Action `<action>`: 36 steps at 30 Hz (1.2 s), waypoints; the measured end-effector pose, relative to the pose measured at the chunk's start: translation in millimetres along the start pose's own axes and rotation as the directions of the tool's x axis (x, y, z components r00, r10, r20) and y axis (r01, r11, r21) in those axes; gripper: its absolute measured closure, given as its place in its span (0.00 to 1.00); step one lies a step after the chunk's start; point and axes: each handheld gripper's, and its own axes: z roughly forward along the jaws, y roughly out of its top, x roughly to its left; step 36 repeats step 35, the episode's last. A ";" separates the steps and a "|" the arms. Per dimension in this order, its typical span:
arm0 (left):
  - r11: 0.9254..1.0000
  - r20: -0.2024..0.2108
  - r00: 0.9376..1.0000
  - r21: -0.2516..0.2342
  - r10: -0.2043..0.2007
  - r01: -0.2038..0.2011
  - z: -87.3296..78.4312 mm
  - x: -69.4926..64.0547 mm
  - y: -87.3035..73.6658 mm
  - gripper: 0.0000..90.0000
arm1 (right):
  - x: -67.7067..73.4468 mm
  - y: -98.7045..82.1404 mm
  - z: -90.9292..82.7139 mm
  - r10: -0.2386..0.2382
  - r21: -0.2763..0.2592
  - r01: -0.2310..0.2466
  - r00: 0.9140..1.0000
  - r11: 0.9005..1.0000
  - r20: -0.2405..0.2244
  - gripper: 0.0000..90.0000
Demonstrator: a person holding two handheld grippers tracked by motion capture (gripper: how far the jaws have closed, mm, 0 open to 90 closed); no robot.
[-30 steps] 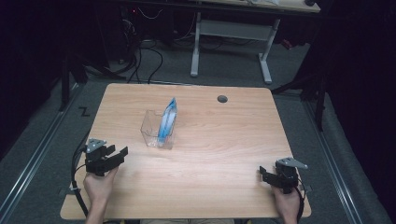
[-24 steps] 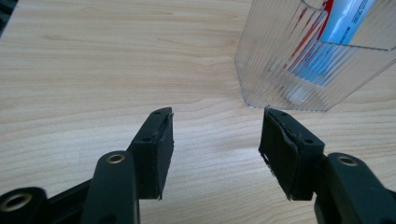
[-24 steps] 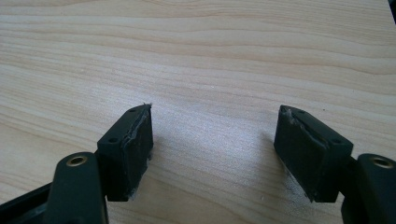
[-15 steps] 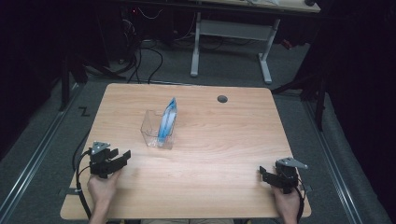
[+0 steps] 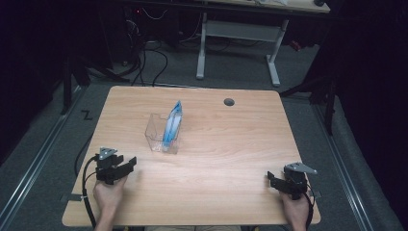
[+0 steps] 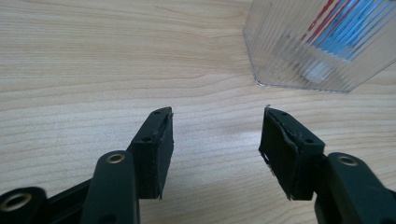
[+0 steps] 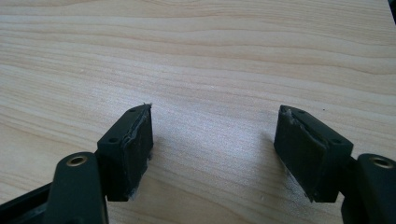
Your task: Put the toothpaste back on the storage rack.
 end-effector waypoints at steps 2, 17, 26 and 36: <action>1.000 -0.009 1.000 0.001 0.010 -0.010 1.5 -0.7 -0.5 0.49 | 0.0 0.0 0.0 0.000 0.000 0.000 1.000 1.000 0.000 0.31; 0.995 -0.076 0.992 0.039 0.096 -0.093 16.7 -9.2 -9.0 0.49 | 0.0 0.0 0.0 0.000 0.000 0.000 1.000 1.000 0.001 0.31; 0.990 -0.104 0.985 0.029 0.139 -0.137 22.2 -13.6 -16.9 0.48 | 0.1 0.0 0.0 0.000 0.000 0.000 1.000 1.000 0.000 0.31; 0.989 -0.093 0.985 0.033 0.147 -0.145 22.1 -14.3 -17.3 0.43 | -0.1 0.0 0.1 -0.002 -0.001 0.002 1.000 1.000 0.002 0.31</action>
